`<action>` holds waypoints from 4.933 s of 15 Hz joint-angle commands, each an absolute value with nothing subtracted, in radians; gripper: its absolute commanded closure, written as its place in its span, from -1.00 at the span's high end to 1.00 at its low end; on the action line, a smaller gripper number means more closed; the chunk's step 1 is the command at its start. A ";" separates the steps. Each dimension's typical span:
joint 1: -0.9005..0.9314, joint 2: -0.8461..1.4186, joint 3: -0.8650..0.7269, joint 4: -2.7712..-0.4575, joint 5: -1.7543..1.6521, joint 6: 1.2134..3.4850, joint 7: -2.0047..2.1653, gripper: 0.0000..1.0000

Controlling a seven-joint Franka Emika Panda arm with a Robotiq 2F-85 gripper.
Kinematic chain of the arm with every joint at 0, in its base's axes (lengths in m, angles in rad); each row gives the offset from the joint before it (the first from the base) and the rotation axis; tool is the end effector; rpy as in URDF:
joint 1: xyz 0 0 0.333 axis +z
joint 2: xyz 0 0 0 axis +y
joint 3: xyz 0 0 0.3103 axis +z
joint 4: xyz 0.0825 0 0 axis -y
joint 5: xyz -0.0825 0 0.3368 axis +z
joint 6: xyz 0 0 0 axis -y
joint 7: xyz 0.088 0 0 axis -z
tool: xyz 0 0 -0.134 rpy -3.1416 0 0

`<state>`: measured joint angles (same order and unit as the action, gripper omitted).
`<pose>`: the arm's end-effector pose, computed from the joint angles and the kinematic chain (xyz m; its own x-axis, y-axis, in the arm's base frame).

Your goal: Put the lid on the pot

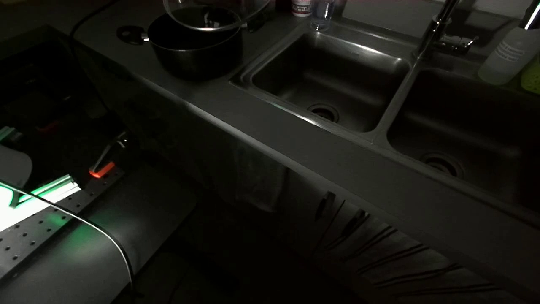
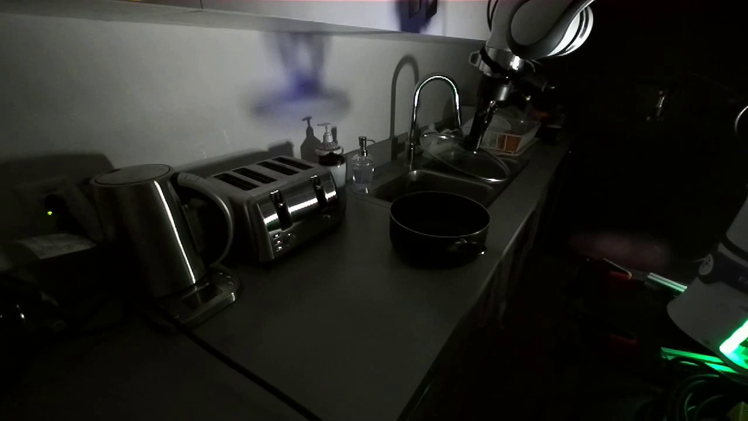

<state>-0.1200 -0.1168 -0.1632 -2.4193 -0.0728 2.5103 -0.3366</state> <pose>0.4465 -0.1308 0.3735 0.9768 0.1140 0.1812 0.0969 -0.9902 0.1007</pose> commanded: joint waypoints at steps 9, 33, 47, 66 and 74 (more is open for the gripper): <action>-0.006 -0.097 -0.049 -2.331 -0.098 2.311 -0.447 -0.50; -0.003 0.111 -0.007 -2.249 -0.220 2.288 -0.397 -0.50; -0.005 0.178 -0.005 -2.191 -0.216 2.284 -0.399 -0.50; 0.000 0.227 -0.003 -2.172 -0.238 2.292 -0.383 -0.50; 0.021 0.239 0.003 -2.189 -0.317 2.305 -0.327 -0.50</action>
